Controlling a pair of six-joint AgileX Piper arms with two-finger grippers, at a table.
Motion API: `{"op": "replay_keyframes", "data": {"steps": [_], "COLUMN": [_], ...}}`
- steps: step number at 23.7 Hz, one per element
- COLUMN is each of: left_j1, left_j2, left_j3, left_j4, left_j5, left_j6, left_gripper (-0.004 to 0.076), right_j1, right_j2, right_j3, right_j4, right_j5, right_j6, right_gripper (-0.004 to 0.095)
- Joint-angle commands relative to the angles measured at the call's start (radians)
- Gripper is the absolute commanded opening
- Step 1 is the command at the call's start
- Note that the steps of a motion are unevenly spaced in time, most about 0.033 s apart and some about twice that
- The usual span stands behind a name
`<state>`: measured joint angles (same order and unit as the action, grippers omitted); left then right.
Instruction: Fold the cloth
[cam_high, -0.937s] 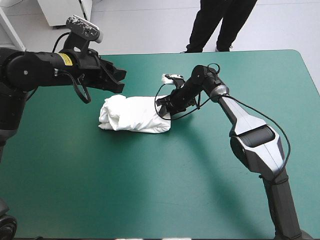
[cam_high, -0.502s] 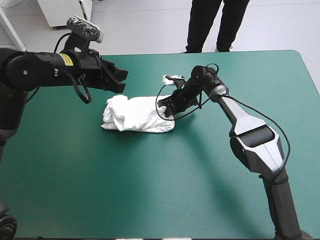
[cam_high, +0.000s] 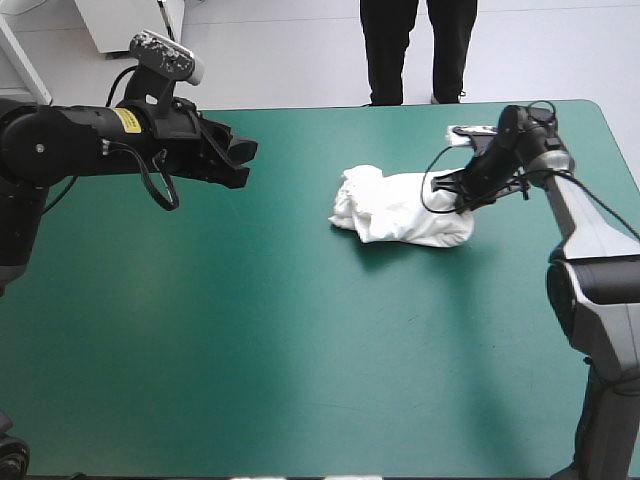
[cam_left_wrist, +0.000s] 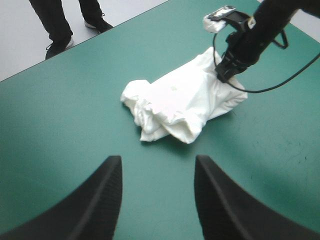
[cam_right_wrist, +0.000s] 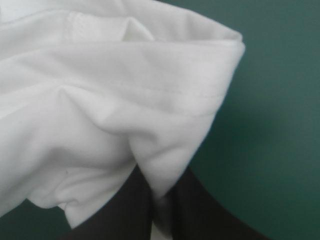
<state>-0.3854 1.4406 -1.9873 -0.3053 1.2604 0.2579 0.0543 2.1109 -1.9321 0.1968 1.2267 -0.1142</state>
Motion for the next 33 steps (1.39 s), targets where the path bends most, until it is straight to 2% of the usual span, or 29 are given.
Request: {"op": "replay_keyframes", "data": {"steps": [1, 13, 18, 21, 24, 27, 33], "left_j1": [0.0, 0.0, 0.0, 0.0, 0.0, 0.0, 0.0], "left_j2": [-0.04, -0.042, -0.044, -0.049, -0.063, -0.069, -0.083], "left_j3": [-0.021, -0.021, -0.021, -0.021, -0.021, -0.021, -0.021], "left_j4": [-0.026, -0.07, -0.07, -0.072, -0.07, -0.07, -0.07], "left_j5": [0.028, 0.028, 0.028, 0.028, 0.028, 0.028, 0.028], "left_j6": [-0.007, 0.006, 0.014, 0.014, 0.014, 0.014, 0.014], "left_gripper": [0.0337, 0.0337, 0.0337, 0.0337, 0.0337, 0.0337, 0.0337], "right_j1": [-0.105, -0.453, -0.486, -0.49, -0.525, -0.547, -0.56], "right_j2": [-0.137, -0.296, -0.307, -0.305, -0.305, -0.307, -0.323], "right_j3": [0.075, 0.267, 0.295, 0.295, 0.295, 0.295, 0.295], "right_j4": [-0.033, -0.06, -0.065, -0.111, -0.025, 0.083, 0.08], "right_j5": [0.023, 0.021, 0.01, 0.017, 0.022, 0.022, 0.022], "right_j6": [-0.004, -0.007, -0.024, -0.016, -0.025, -0.075, -0.069], "right_gripper": [-0.0011, -0.001, -0.001, -0.0011, -0.0004, 0.0107, 0.0382]}}
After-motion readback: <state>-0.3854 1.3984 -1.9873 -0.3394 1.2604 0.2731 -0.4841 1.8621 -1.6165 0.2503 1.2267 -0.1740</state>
